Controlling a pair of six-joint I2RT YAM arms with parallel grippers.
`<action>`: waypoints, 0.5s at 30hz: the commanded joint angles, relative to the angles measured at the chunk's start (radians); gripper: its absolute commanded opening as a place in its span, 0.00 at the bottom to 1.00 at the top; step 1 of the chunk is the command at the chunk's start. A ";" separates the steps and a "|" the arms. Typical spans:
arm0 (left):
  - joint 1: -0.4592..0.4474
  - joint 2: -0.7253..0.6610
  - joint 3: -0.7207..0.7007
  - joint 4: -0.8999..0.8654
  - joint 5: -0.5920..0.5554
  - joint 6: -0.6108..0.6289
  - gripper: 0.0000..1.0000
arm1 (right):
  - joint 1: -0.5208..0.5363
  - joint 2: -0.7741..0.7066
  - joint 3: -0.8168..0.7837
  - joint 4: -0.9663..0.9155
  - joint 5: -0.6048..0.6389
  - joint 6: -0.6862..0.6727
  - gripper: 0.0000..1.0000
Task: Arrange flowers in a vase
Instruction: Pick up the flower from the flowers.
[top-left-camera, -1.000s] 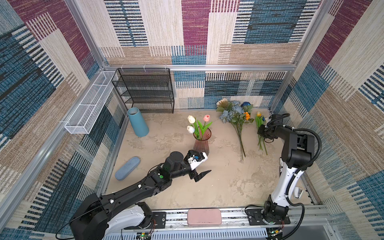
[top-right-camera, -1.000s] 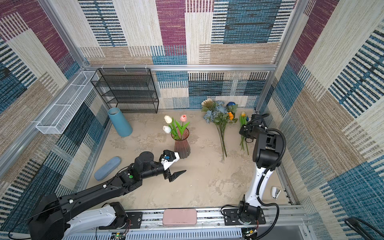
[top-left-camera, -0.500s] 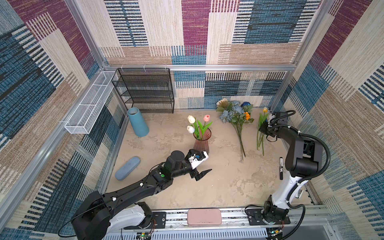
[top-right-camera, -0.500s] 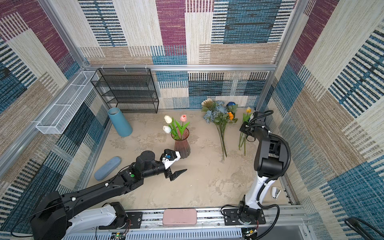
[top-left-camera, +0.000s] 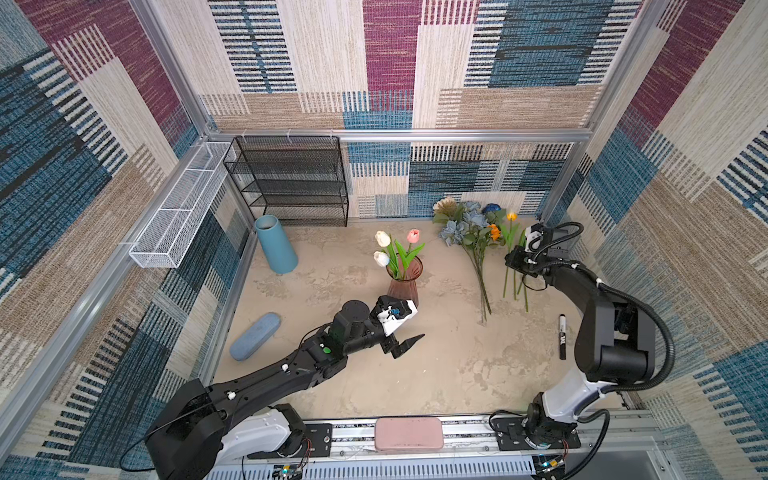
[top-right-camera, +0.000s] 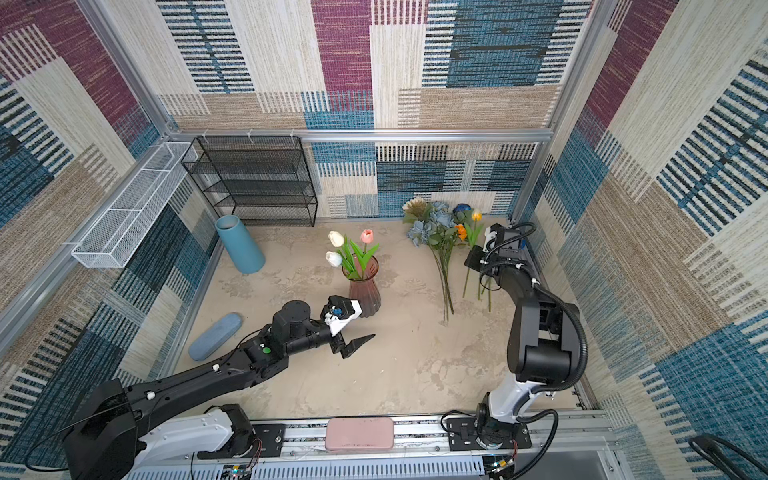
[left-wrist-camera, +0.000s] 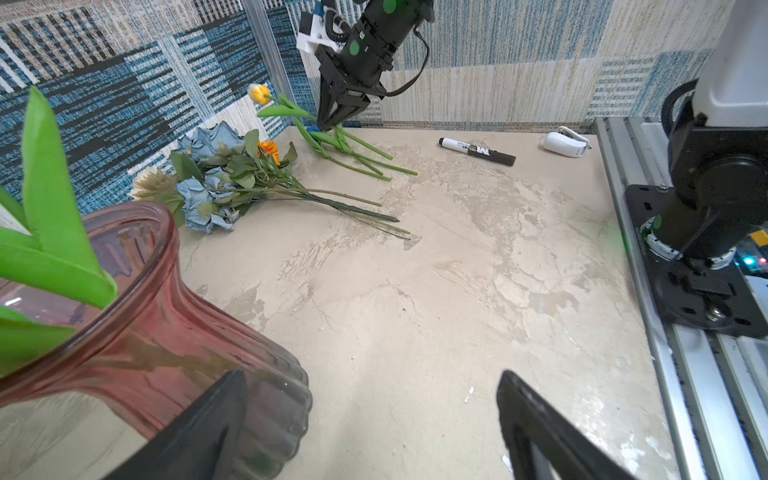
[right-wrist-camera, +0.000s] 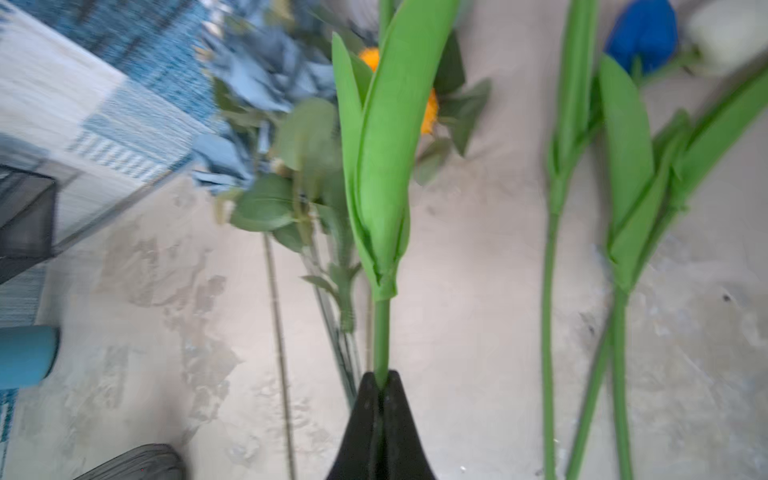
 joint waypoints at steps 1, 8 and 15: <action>0.001 -0.021 -0.022 0.118 -0.061 -0.026 0.96 | 0.033 -0.104 -0.030 0.146 -0.105 -0.019 0.00; 0.101 -0.047 -0.104 0.370 -0.098 -0.162 0.96 | 0.147 -0.361 -0.184 0.551 -0.334 0.066 0.00; 0.302 0.022 -0.189 0.570 0.043 -0.359 0.94 | 0.373 -0.456 -0.347 0.981 -0.313 0.084 0.00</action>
